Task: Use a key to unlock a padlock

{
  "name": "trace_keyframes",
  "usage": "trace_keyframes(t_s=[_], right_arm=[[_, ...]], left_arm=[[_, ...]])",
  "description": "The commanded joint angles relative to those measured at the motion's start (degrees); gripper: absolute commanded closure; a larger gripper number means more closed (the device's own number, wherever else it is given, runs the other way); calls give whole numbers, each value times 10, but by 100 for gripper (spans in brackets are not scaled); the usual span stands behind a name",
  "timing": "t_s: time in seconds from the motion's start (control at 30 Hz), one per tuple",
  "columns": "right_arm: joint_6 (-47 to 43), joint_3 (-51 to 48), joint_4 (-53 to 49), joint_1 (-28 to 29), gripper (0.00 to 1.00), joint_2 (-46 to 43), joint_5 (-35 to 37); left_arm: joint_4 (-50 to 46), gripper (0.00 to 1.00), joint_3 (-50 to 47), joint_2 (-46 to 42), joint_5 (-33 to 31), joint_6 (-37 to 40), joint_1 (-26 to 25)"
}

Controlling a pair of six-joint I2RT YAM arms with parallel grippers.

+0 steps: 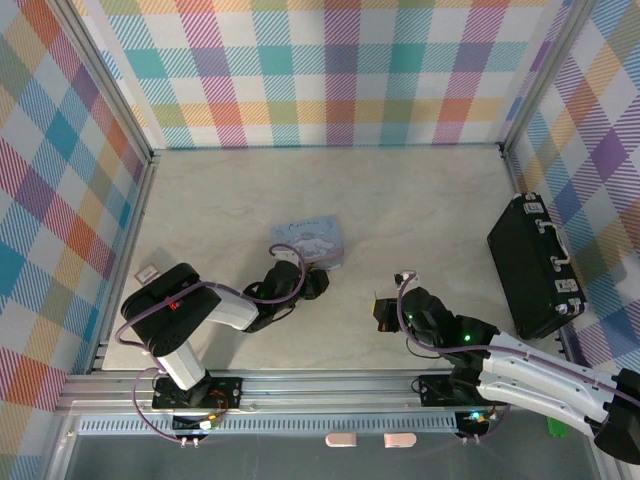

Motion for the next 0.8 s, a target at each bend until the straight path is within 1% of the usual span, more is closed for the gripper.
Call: trace_keyframes(t_s=[0.0,0.1,0.37,0.5,0.77], right_arm=[[5,-2,6,-2,100,-5,-3],[6,-3,7,-2,100,-4,-3],[6,-3,6,-2,100,-2,-3],[9,-4,5,-2,100,-2,-1],[21,-9,3,-4,100,-3,3]], left_arm=[[-2,50,13,26,11,6,7],[0,55,14,30,11,6,6],[5,60,11,33,9,4,6],[-7,62,10,25,3,5,6],[-14,70,11,18,3,5,6]])
